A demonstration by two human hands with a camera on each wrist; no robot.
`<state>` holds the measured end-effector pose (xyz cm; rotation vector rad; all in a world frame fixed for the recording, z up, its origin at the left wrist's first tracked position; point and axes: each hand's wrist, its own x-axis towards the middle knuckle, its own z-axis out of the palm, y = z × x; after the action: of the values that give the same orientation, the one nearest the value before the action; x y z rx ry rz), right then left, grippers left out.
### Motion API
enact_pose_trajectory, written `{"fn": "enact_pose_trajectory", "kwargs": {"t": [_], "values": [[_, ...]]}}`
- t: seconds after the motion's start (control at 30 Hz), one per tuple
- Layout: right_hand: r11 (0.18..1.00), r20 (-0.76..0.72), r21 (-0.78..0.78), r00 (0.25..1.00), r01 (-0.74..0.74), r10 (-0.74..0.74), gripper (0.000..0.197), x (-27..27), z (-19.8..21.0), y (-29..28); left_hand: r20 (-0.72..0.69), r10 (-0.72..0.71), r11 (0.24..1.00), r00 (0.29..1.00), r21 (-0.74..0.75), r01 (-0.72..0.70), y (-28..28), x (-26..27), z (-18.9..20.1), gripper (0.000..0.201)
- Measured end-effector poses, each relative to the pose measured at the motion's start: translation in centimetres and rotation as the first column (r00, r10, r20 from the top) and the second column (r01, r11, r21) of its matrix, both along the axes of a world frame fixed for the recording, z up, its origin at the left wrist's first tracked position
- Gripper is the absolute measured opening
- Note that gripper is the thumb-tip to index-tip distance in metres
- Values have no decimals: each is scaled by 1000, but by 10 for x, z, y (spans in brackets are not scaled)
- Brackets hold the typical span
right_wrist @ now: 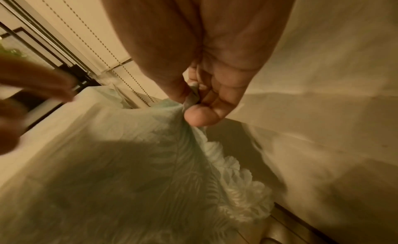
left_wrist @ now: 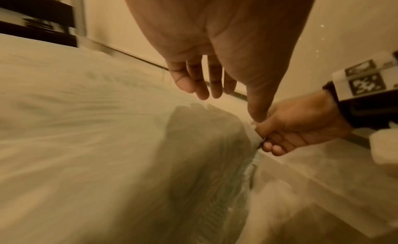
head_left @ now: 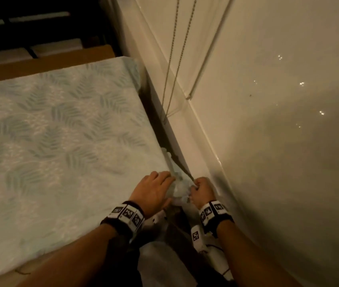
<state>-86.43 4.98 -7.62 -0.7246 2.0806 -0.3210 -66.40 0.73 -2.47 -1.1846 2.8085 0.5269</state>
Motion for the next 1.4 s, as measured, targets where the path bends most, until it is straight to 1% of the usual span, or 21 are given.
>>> {"fn": "enact_pose_trajectory", "kwargs": {"t": [0.07, 0.13, 0.2, 0.27, 0.33, 0.4, 0.43, 0.5, 0.57, 0.63, 0.7, 0.77, 0.9, 0.97, 1.0, 1.07, 1.17, 1.23, 1.33, 1.37, 1.4], "values": [[999, 23, -41, 1000, -7, 8, 13, -5, -1, 1, 74, -52, 999, 996, 8, 51, -4, -34, -4, 54], [997, 31, -60, 999, -41, 42, 13, -13, -4, 3, 169, -66, 997, 983, -26, 71, -4, -51, -12, 31], [990, 7, -83, 993, -116, 117, 12, -23, -11, 5, 163, -40, 999, 986, -19, 44, -1, -54, -18, 18], [987, 15, -78, 989, -143, 145, 22, -35, -25, 12, 129, -17, 1000, 992, -6, 18, 4, -54, -23, 14], [981, -46, -10, 981, -192, 191, 19, -46, -36, 16, 103, 12, 1000, 995, 6, -13, 7, -55, -22, 13], [969, -185, 88, 952, -233, 245, 28, -57, -40, 18, 95, 43, 999, 995, -2, -43, 8, -57, -22, 11], [960, -192, 136, 944, -244, 267, 36, -62, -40, 18, 93, 54, 999, 994, -8, -54, 8, -58, -21, 9], [958, -114, 146, 957, -248, 265, 43, -71, -40, 18, 88, 67, 998, 994, -4, -67, 9, -59, -20, 9], [957, -99, 150, 960, -247, 263, 29, -74, -35, 12, 90, 69, 997, 994, 9, -70, 11, -59, -20, 8], [949, -96, 104, 946, -299, 309, 24, -69, -29, 1, 54, 67, 997, 996, 28, -68, 12, -57, -22, 4], [937, -95, 37, 932, -348, 350, 25, -60, -20, -10, -22, 71, 994, 997, 84, -69, 11, -55, -22, 11], [906, -60, -23, 905, -423, 421, 15, -47, -5, -17, -94, 88, 990, 992, 121, -76, 12, -48, -18, 17], [826, -45, -175, 843, -535, 536, 14, -19, 23, -26, -137, 222, 967, 965, 157, -200, 24, 0, -7, 21], [733, -105, -274, 777, -622, 620, 17, -1, 38, -28, -129, 337, 934, 933, 168, -314, 39, 45, -6, 27], [654, -155, -316, 717, -688, 679, 18, 8, 43, -28, -97, 382, 917, 919, 158, -365, 48, 70, -5, 32], [437, -259, -318, 520, -841, 814, 29, 27, 52, -26, 34, 454, 884, 890, 109, -455, 68, 123, -2, 43], [160, -353, -149, 204, -976, 913, 52, 51, 50, -22, 214, 560, 811, 800, 55, -582, 98, 199, 5, 59], [76, -434, -83, 105, -994, 895, 51, 60, 44, -23, 283, 613, 764, 738, 25, -645, 114, 245, 6, 65], [-33, -521, -29, -14, -999, 854, 40, 64, 42, -27, 297, 688, 688, 662, 24, -726, 131, 302, -1, 62], [-52, -541, 1, -45, -999, 840, 34, 65, 46, -26, 276, 703, 675, 655, 29, -737, 135, 316, -5, 58], [-59, -556, -14, -41, -998, 830, 25, 66, 46, -23, 254, 705, 677, 663, 41, -735, 138, 325, -8, 52]]}}
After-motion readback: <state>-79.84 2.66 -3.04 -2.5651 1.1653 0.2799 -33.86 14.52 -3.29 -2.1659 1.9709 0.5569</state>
